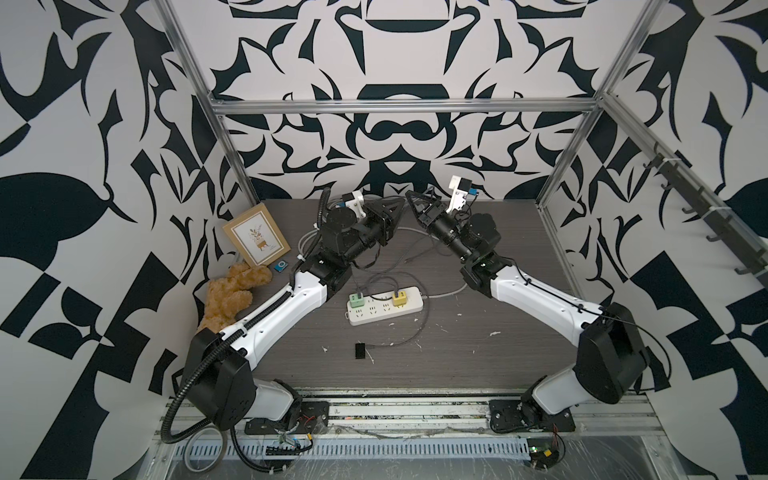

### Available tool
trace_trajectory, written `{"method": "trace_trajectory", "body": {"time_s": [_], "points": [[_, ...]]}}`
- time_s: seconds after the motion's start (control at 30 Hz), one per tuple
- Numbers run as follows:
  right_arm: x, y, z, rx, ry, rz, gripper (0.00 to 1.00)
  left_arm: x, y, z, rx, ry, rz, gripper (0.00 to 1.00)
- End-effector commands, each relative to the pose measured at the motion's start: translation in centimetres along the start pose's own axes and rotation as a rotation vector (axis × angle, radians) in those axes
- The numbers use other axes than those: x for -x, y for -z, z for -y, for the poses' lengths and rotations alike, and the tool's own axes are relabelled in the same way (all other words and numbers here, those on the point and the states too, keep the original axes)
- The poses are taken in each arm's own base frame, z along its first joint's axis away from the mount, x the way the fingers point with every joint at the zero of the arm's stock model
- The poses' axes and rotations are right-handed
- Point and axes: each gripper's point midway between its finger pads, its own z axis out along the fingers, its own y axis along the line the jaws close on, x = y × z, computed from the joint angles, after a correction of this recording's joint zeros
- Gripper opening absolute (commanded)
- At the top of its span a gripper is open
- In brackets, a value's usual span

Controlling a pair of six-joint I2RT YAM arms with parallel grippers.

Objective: Charge mp3
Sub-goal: Pick up the charging cable from the center of the board.

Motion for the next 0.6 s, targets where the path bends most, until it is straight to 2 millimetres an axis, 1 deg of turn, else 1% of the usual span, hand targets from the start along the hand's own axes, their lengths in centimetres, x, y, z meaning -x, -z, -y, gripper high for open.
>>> {"method": "trace_trajectory", "body": {"time_s": [0.0,0.13,0.23,0.3,0.33,0.37,0.4,0.43,0.53,0.57], "points": [[1.1,0.6,-3.3,0.089,0.014,0.042,0.00,0.1,-0.2,1.1,-0.031,-0.006,0.002,0.19],[0.9,0.7,-3.3,0.085,0.018,0.040,0.00,0.0,-0.3,1.3,-0.044,-0.004,-0.009,0.11],[0.8,0.7,-3.2,0.085,0.006,0.035,0.00,-0.1,-0.3,1.5,-0.055,-0.005,-0.019,0.00],[0.6,0.8,-3.0,0.068,-0.027,0.022,0.00,-0.2,-0.2,1.6,-0.059,-0.013,-0.019,0.00],[0.4,1.0,-2.6,0.041,-0.056,0.008,0.07,0.0,-0.1,1.7,-0.063,-0.022,-0.018,0.00],[0.1,1.4,-2.1,0.000,-0.087,-0.012,0.19,0.1,0.1,1.9,-0.066,-0.036,-0.024,0.00],[0.0,1.9,-1.6,-0.037,-0.123,-0.025,0.27,0.3,0.3,2.0,-0.068,-0.052,-0.032,0.00],[-0.3,2.7,-1.0,-0.081,-0.167,-0.047,0.32,0.8,0.6,2.1,-0.069,-0.069,-0.037,0.00],[-0.9,5.6,0.4,-0.198,-0.279,-0.076,0.37,2.1,1.3,2.2,-0.075,-0.108,-0.034,0.00],[-1.2,6.5,0.9,-0.231,-0.321,-0.078,0.38,2.2,1.5,2.2,-0.075,-0.125,-0.041,0.00]]}}
